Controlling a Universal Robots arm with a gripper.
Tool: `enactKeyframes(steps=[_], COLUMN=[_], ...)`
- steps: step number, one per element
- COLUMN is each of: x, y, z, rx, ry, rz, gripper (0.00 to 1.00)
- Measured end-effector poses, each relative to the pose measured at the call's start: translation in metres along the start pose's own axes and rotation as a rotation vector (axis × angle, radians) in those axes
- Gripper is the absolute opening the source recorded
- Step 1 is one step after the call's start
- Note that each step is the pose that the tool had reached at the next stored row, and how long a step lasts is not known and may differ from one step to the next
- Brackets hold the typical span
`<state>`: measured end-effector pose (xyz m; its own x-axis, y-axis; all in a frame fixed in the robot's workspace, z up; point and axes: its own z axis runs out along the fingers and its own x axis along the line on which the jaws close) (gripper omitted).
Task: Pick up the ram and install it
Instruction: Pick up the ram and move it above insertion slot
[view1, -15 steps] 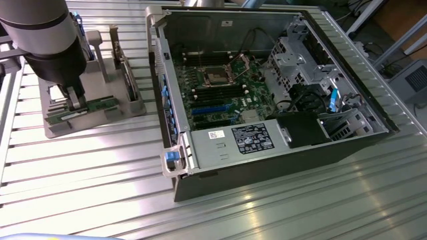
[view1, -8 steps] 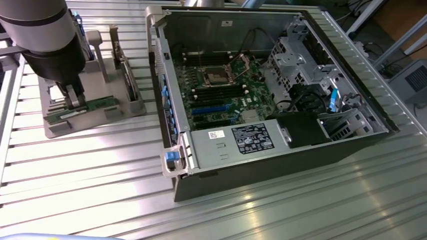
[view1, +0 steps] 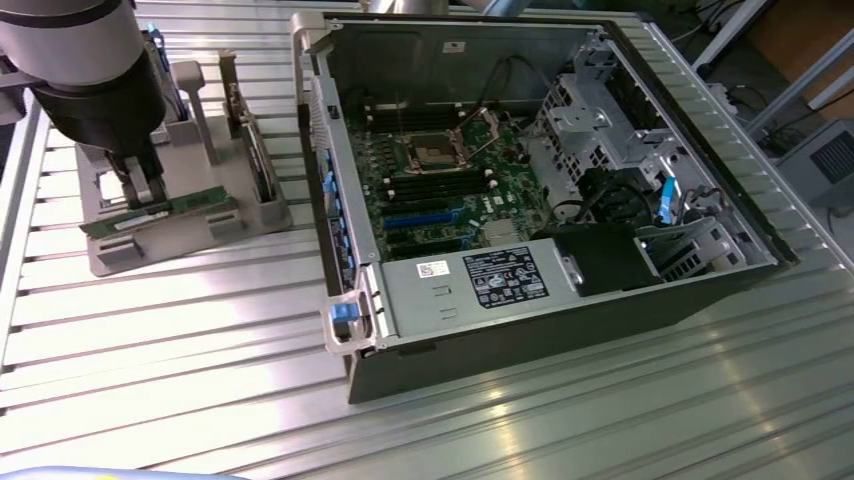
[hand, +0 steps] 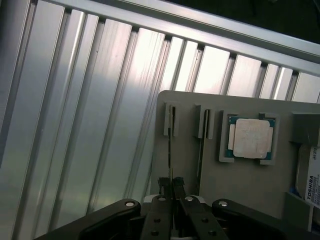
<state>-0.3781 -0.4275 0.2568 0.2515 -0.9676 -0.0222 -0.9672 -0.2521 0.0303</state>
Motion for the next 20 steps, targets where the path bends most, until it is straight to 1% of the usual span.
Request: enactKeyframes(steps=[5, 10, 20], x=[0.000, 0.000, 0.000], y=[0.0001, 0.0003, 0.0005], z=[-0.0030, -0.0090, -0.0175], rx=[0.0001, -0.0001, 0.0001], ry=[-0.0001, 0.0000, -0.0001], rz=[0.000, 0.000, 0.000], gripper=[0.13, 0.13, 0.13])
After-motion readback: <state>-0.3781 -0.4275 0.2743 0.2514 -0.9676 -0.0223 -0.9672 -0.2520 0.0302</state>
